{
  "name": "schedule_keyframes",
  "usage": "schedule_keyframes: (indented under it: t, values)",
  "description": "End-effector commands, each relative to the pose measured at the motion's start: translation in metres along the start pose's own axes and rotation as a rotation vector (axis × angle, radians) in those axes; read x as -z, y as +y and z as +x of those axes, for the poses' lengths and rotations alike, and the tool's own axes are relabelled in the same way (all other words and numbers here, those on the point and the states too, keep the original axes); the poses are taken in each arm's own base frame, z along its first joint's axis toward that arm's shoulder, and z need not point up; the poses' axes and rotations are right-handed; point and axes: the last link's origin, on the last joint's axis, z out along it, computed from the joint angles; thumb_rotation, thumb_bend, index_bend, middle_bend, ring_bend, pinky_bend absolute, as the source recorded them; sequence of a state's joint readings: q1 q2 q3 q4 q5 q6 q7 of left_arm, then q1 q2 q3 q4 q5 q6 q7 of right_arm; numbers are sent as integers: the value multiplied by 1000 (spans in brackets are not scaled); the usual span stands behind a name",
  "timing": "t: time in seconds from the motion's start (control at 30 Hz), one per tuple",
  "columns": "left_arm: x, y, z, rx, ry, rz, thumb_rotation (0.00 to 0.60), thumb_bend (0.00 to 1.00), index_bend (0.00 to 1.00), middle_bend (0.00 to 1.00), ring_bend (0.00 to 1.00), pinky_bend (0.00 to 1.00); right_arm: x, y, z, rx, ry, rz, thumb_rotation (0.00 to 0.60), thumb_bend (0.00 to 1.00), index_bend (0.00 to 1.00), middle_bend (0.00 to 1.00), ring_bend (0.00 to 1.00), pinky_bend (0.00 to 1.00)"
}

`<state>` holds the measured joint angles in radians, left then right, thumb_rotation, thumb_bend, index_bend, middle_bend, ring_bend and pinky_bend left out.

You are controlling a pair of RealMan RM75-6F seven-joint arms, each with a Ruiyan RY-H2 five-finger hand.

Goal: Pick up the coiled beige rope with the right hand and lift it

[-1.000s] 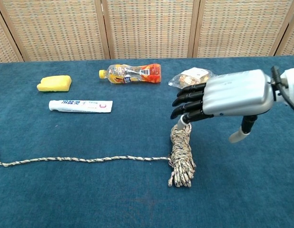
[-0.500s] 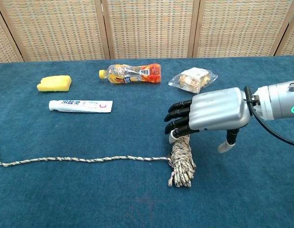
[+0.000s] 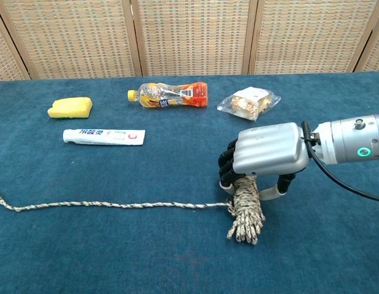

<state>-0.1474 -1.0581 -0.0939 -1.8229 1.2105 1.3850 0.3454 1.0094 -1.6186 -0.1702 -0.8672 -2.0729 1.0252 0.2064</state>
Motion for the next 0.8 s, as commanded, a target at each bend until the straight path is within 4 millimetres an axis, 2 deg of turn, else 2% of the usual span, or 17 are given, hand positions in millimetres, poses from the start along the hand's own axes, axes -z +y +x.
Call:
schedule_keyframes:
  t: [0.03,0.13,0.3,0.37,0.47,0.53,0.6,0.8]
  values:
    - [-1,0,-1,-4,-5,2,600,0,0,0,0,0,0,0,0,-37,52,1,600,479,522,529,422,544]
    - [-4,2,-4,-15,-6,-5,600,0,0,0,0,0,6,6,1,-45,79,-11,600,557,554,570,462,593]
    - [-23,16,-16,-67,11,-92,600,26,2,0,0,0,22,11,1,-47,92,-32,600,604,575,589,481,613]
    - [-35,26,-25,-89,9,-161,600,68,58,0,0,0,31,12,0,-47,97,-43,600,612,576,589,481,613]
    - [-50,44,-36,-115,1,-268,600,116,229,0,0,0,40,12,0,-50,100,-57,600,618,576,589,481,613]
    - [-56,53,-42,-114,-9,-313,600,143,298,0,0,0,43,11,1,-54,101,-63,600,626,576,589,481,613]
    - [-63,65,-50,-112,-27,-365,600,154,342,0,0,0,45,10,2,-59,106,-68,600,642,576,589,481,613]
    - [-68,80,-76,-123,-93,-419,600,157,411,0,0,0,48,6,7,-68,112,-79,600,661,576,589,481,613]
